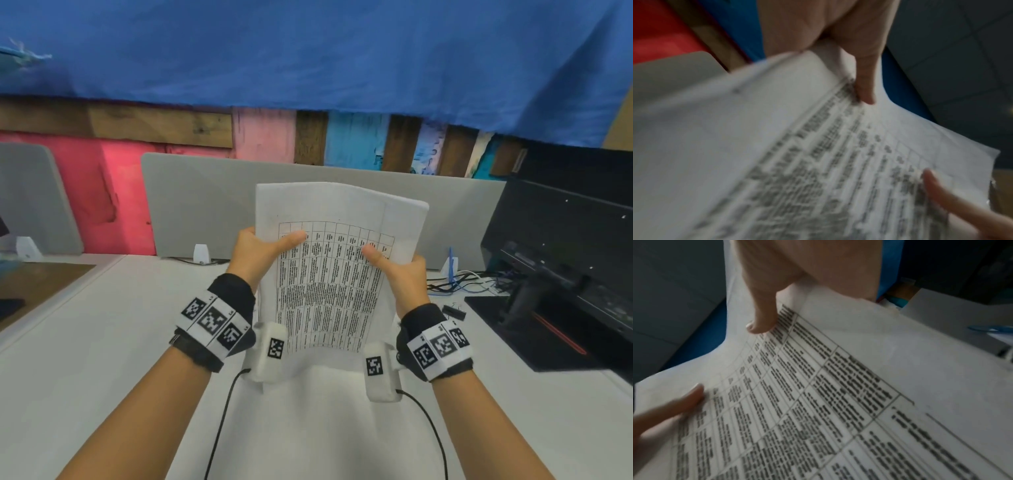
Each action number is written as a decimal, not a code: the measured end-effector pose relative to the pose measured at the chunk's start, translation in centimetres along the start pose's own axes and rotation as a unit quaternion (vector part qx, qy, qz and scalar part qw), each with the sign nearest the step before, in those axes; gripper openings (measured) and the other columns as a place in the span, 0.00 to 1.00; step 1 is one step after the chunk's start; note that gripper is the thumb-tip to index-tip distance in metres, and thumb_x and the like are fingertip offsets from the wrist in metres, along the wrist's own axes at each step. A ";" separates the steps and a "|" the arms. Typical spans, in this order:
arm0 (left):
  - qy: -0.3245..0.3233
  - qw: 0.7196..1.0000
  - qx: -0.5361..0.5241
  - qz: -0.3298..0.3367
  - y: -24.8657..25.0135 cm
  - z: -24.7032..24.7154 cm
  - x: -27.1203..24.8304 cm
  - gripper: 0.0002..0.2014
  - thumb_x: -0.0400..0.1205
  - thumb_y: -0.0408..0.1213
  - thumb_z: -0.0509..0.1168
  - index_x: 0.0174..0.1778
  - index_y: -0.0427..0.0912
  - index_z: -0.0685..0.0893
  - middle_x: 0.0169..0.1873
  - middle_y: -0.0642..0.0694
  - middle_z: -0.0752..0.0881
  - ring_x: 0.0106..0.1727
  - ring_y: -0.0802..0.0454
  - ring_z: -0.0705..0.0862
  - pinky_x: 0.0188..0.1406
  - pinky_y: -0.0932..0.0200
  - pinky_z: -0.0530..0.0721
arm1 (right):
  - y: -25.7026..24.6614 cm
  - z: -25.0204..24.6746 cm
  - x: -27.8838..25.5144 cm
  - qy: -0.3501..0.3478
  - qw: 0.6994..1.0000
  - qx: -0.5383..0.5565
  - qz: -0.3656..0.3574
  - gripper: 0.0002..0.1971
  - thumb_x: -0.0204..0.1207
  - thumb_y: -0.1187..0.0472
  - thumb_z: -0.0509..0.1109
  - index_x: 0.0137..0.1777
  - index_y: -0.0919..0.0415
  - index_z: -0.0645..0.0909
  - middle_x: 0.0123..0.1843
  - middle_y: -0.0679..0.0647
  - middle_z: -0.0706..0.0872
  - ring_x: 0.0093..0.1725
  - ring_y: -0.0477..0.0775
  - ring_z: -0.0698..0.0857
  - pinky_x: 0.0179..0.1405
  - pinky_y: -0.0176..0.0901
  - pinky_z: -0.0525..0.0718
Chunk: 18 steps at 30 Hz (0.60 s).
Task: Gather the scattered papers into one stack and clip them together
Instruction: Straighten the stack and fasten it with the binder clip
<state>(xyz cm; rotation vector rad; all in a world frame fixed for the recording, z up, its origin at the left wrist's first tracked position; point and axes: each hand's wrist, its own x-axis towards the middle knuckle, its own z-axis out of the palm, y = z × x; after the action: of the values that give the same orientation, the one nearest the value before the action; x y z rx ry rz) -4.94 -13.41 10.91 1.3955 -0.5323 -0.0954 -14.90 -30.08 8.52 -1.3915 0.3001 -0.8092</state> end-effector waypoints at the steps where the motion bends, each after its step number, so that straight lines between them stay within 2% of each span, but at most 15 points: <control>1: -0.013 1.000 0.009 -0.014 -0.2 -0.2 -0.2 0.12 0.72 0.33 0.73 0.49 0.44 0.83 0.46 0.47 0.87 0.51 0.48 0.85 0.58 0.55 0.84 | 0.4 -0.3 0.1 -0.009 1.000 -0.009 0.011 0.51 0.26 0.36 0.83 0.55 0.58 0.80 0.52 0.54 0.88 0.52 0.51 0.86 0.56 0.47 0.83; 2: -0.023 0.999 0.019 -0.023 -0.2 -0.3 -0.3 0.15 0.71 0.34 0.74 0.53 0.41 0.82 0.50 0.45 0.87 0.55 0.46 0.85 0.62 0.51 0.81 | 0.7 -0.7 0.2 -0.023 0.999 -0.020 0.023 0.50 0.25 0.36 0.83 0.55 0.56 0.80 0.51 0.52 0.88 0.53 0.50 0.86 0.57 0.46 0.82; 3: -0.031 0.999 0.025 -0.027 -0.2 -0.3 -0.3 0.20 0.71 0.35 0.74 0.58 0.38 0.81 0.53 0.43 0.87 0.57 0.45 0.84 0.64 0.49 0.80 | 0.7 -0.8 0.2 -0.029 0.999 -0.026 0.037 0.47 0.30 0.39 0.85 0.54 0.55 0.79 0.51 0.51 0.88 0.53 0.49 0.85 0.59 0.46 0.81; 5: -0.032 0.999 0.020 -0.025 -0.2 -0.2 -0.2 0.21 0.71 0.35 0.74 0.59 0.36 0.80 0.51 0.45 0.87 0.54 0.47 0.85 0.63 0.50 0.80 | 0.4 -0.8 0.0 -0.021 0.999 -0.024 0.045 0.32 0.51 0.53 0.84 0.55 0.57 0.78 0.51 0.51 0.86 0.53 0.50 0.84 0.63 0.50 0.79; 7: -0.012 1.000 0.006 -0.018 -0.2 0.0 -0.1 0.18 0.71 0.33 0.74 0.54 0.38 0.78 0.47 0.47 0.85 0.50 0.50 0.84 0.57 0.54 0.81 | 0.5 -0.9 0.1 0.004 0.999 -0.018 0.034 0.19 0.63 0.64 0.79 0.51 0.60 0.76 0.48 0.51 0.84 0.49 0.49 0.83 0.63 0.48 0.77; 8: -0.002 1.000 0.000 -0.012 -0.2 0.0 0.1 0.16 0.71 0.33 0.74 0.51 0.40 0.78 0.45 0.48 0.84 0.49 0.52 0.84 0.54 0.57 0.81 | 0.3 -0.7 0.0 0.013 1.000 -0.015 0.023 0.15 0.65 0.67 0.77 0.45 0.57 0.74 0.44 0.48 0.82 0.45 0.45 0.82 0.60 0.44 0.77; 9: -0.001 1.000 -0.004 -0.003 -0.1 0.1 0.1 0.13 0.71 0.32 0.74 0.46 0.44 0.78 0.43 0.50 0.84 0.46 0.56 0.83 0.51 0.60 0.81 | 0.2 -0.6 -0.1 0.015 1.000 -0.011 0.009 0.16 0.66 0.69 0.76 0.41 0.54 0.71 0.41 0.46 0.81 0.42 0.41 0.80 0.55 0.40 0.78; 11: -0.018 1.000 0.003 0.001 -0.3 0.0 0.2 0.12 0.72 0.30 0.73 0.40 0.50 0.79 0.41 0.52 0.84 0.44 0.57 0.84 0.53 0.57 0.82 | 0.5 -0.7 -0.1 0.005 1.000 -0.007 0.004 0.17 0.65 0.69 0.76 0.40 0.52 0.71 0.40 0.45 0.81 0.41 0.41 0.80 0.49 0.36 0.80; 12: -0.030 0.999 0.008 -0.010 -0.6 -0.1 0.2 0.11 0.72 0.30 0.72 0.41 0.50 0.80 0.41 0.52 0.85 0.47 0.53 0.85 0.58 0.53 0.82 | 0.9 -0.8 0.0 -0.005 1.000 -0.020 0.012 0.16 0.63 0.68 0.77 0.41 0.52 0.73 0.41 0.45 0.82 0.43 0.44 0.82 0.48 0.36 0.80; 14: -0.035 0.999 0.020 -0.029 -1.0 -0.4 0.3 0.10 0.72 0.31 0.73 0.45 0.49 0.83 0.44 0.51 0.87 0.55 0.46 0.85 0.66 0.47 0.79 | 1.7 -1.0 -0.1 -0.022 0.998 -0.050 0.039 0.16 0.61 0.63 0.79 0.45 0.55 0.77 0.43 0.46 0.83 0.48 0.49 0.83 0.55 0.41 0.80; 16: -0.028 0.999 0.023 -0.034 -1.2 -0.5 0.5 0.13 0.72 0.32 0.73 0.51 0.44 0.84 0.50 0.46 0.87 0.59 0.44 0.85 0.68 0.45 0.78 | 1.8 -0.8 -0.2 -0.019 0.997 -0.061 0.052 0.18 0.63 0.63 0.78 0.52 0.59 0.78 0.48 0.50 0.84 0.52 0.51 0.81 0.61 0.44 0.76; 18: -0.011 0.999 0.009 -0.034 -1.2 -0.4 0.5 0.23 0.70 0.34 0.75 0.61 0.37 0.81 0.56 0.42 0.87 0.60 0.43 0.85 0.66 0.45 0.80 | 1.7 -0.8 -0.2 -0.003 0.998 -0.039 0.049 0.17 0.65 0.66 0.78 0.48 0.58 0.74 0.48 0.51 0.82 0.54 0.52 0.79 0.60 0.42 0.74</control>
<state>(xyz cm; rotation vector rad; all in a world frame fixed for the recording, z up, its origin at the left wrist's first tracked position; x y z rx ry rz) -4.04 -13.43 9.92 1.4318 -0.5041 -0.1612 -14.97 -30.65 6.72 -1.4404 0.3960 -0.7187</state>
